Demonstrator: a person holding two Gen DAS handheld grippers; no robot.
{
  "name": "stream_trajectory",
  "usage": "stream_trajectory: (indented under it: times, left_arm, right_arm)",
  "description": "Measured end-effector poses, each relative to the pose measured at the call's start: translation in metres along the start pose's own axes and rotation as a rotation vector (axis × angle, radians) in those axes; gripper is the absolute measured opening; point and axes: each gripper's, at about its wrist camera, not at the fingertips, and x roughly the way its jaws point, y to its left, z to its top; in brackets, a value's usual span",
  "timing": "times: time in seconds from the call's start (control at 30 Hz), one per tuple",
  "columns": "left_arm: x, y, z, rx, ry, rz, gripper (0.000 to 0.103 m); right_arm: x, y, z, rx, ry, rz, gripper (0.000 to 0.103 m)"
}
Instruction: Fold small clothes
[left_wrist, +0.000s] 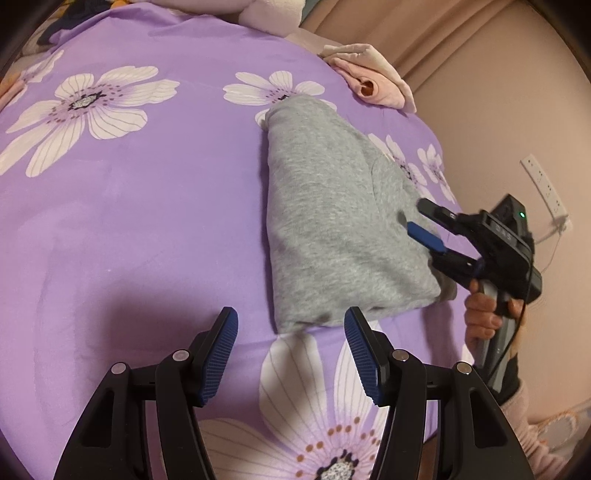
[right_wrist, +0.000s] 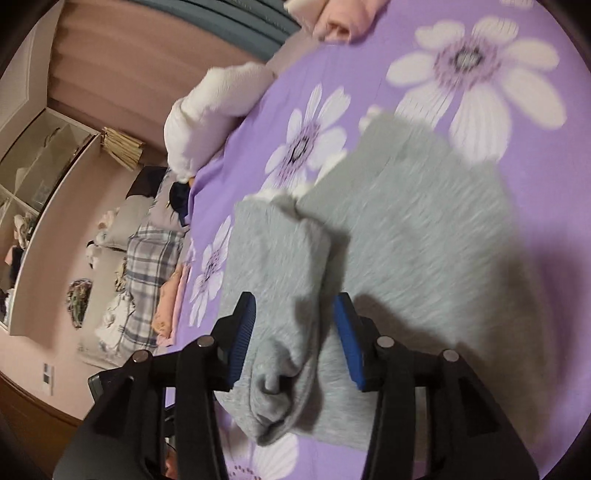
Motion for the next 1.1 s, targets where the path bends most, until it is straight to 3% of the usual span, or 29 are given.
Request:
stream_trajectory:
  times: [0.17, 0.3, 0.37, 0.4, 0.43, 0.5, 0.67, 0.9, 1.1]
  left_arm:
    - [0.0, 0.007, 0.0, -0.032, -0.002, -0.001, 0.058]
    - [0.002, 0.008, -0.002, -0.035, 0.01, -0.001, 0.058]
    - [0.003, 0.009, -0.002, -0.037, 0.011, -0.001, 0.058]
    - [0.003, 0.009, -0.001, -0.04, 0.011, -0.003, 0.058]
    - [0.003, 0.009, -0.001, -0.041, 0.011, -0.004, 0.058]
    - [0.002, 0.008, -0.002, -0.039, 0.01, -0.003, 0.058]
    - [-0.003, 0.008, -0.001, -0.033, 0.007, 0.009, 0.058]
    - [-0.008, 0.004, 0.003, -0.016, -0.01, 0.003, 0.058]
    - [0.001, -0.019, 0.019, 0.035, -0.004, -0.019, 0.058]
  right_arm:
    - [0.024, 0.0, -0.001, 0.004, 0.052, -0.056, 0.049]
    - [0.032, -0.004, 0.001, 0.058, 0.06, -0.014, 0.055]
    - [0.03, 0.002, 0.0, 0.034, 0.061, -0.009, 0.047]
    - [0.032, 0.008, -0.002, 0.009, 0.065, -0.012, 0.028]
    - [0.032, 0.012, -0.003, -0.014, 0.06, -0.031, 0.019]
    - [0.03, 0.019, -0.005, -0.05, 0.039, -0.056, 0.013]
    - [0.002, 0.042, 0.004, -0.124, -0.066, -0.047, 0.01]
    - [-0.071, 0.06, 0.037, -0.229, -0.235, -0.135, 0.01]
    - [-0.08, 0.01, 0.048, -0.187, -0.186, -0.282, 0.01]
